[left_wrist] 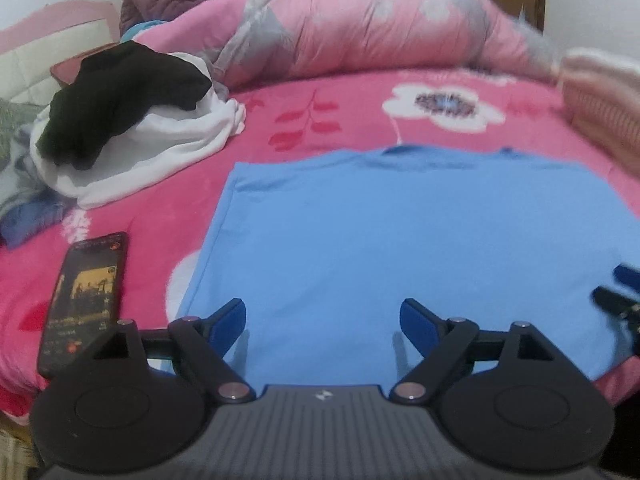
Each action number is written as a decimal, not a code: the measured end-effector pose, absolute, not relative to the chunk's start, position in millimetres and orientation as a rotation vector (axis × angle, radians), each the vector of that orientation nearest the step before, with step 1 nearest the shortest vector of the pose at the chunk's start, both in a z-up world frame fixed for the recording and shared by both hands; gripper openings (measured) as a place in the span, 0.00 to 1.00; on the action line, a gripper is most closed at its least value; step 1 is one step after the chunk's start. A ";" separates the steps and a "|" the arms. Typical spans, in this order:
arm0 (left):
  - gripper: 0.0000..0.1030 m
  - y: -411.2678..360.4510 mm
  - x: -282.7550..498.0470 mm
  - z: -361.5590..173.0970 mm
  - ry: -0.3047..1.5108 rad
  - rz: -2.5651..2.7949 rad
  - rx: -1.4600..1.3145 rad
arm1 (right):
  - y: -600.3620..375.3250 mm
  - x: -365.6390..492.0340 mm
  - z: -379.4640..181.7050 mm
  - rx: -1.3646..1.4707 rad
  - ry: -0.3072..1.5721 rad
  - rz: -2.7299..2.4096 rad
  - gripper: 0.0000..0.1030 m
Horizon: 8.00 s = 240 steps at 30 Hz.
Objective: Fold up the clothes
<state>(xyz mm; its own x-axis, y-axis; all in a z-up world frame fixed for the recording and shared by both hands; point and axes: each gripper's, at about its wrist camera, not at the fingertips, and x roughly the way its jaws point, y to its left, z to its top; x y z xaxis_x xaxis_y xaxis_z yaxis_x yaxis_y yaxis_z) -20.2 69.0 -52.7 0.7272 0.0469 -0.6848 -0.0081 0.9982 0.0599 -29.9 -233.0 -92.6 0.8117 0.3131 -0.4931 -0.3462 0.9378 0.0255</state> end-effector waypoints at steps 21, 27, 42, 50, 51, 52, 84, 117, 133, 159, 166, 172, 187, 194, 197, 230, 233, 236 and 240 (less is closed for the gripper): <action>0.84 245.8 -86.9 -5.5 0.536 0.378 -0.352 | -25.9 -67.7 -62.2 -0.567 0.309 1.057 0.46; 0.84 260.4 -87.6 -23.1 0.572 0.365 -0.382 | 44.4 -86.2 -100.6 -0.872 0.222 1.093 0.45; 0.84 274.8 -86.0 -39.8 0.562 0.306 -0.426 | 64.0 -67.1 -101.2 -0.804 0.339 1.035 0.31; 0.84 273.1 -79.3 -35.8 0.542 0.240 -0.451 | 58.0 -58.5 -95.0 -0.736 0.357 1.029 0.06; 0.84 273.8 -76.3 -34.6 0.541 0.210 -0.466 | 52.6 -52.8 -89.1 -0.669 0.381 1.030 0.05; 0.84 274.5 -73.3 -33.3 0.539 0.180 -0.481 | 47.1 -47.2 -83.3 -0.602 0.405 1.031 0.04; 0.08 231.9 164.8 -78.8 0.974 -0.139 -0.565 | -45.2 -16.6 -39.8 -0.071 0.312 0.949 0.03; 0.06 -188.7 160.6 -12.1 0.806 -0.530 0.129 | -299.1 -99.9 -61.8 0.294 0.157 0.270 0.03; 0.61 -175.8 131.3 -8.3 0.697 -0.636 0.170 | -358.4 -93.8 -117.8 0.625 0.272 0.185 0.03; 0.62 -5.6 -10.9 -51.2 0.808 -0.515 0.095 | -367.7 -85.8 -115.6 0.562 0.420 0.086 0.05; 0.62 -28.7 -4.3 -49.9 0.715 -0.555 0.186 | -384.8 -97.3 -80.5 0.450 0.392 0.031 0.23; 0.62 -41.3 -3.8 -70.6 0.755 -0.573 0.238 | -383.0 -60.3 -45.0 0.329 0.413 0.157 0.23; 0.65 -31.7 0.7 -78.2 0.780 -0.613 0.197 | -363.6 60.6 -73.7 0.126 0.655 0.345 0.04; 0.67 -32.9 -0.7 -79.4 0.776 -0.630 0.212 | -369.5 63.8 -57.6 0.079 0.627 0.292 0.16; 0.69 -33.5 -1.3 -79.8 0.772 -0.637 0.218 | -366.1 72.4 -36.2 -0.001 0.579 0.284 0.17; 0.71 -24.7 -3.4 -82.4 0.757 -0.682 0.194 | -338.9 182.5 -44.1 -0.093 0.690 0.568 0.04; 0.71 -23.1 -4.1 -82.8 0.752 -0.675 0.178 | -315.5 212.1 -57.0 -0.054 0.788 0.581 0.04; 0.71 -23.2 -6.5 -82.9 0.745 -0.670 0.179 | -310.3 236.9 -63.0 -0.142 0.819 0.301 0.06; 0.72 -21.4 -8.2 -83.6 0.738 -0.676 0.179 | -293.6 215.5 -32.1 -0.095 0.745 0.468 0.07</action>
<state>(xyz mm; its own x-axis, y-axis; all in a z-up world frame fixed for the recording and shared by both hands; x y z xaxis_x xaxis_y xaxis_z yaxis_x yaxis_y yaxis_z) -8.2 -21.4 -83.6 0.5407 -0.5046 -0.6730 0.6259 0.7759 -0.0790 215.5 -293.6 -32.1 0.6375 0.3757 -0.6726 -0.4421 0.8934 0.0800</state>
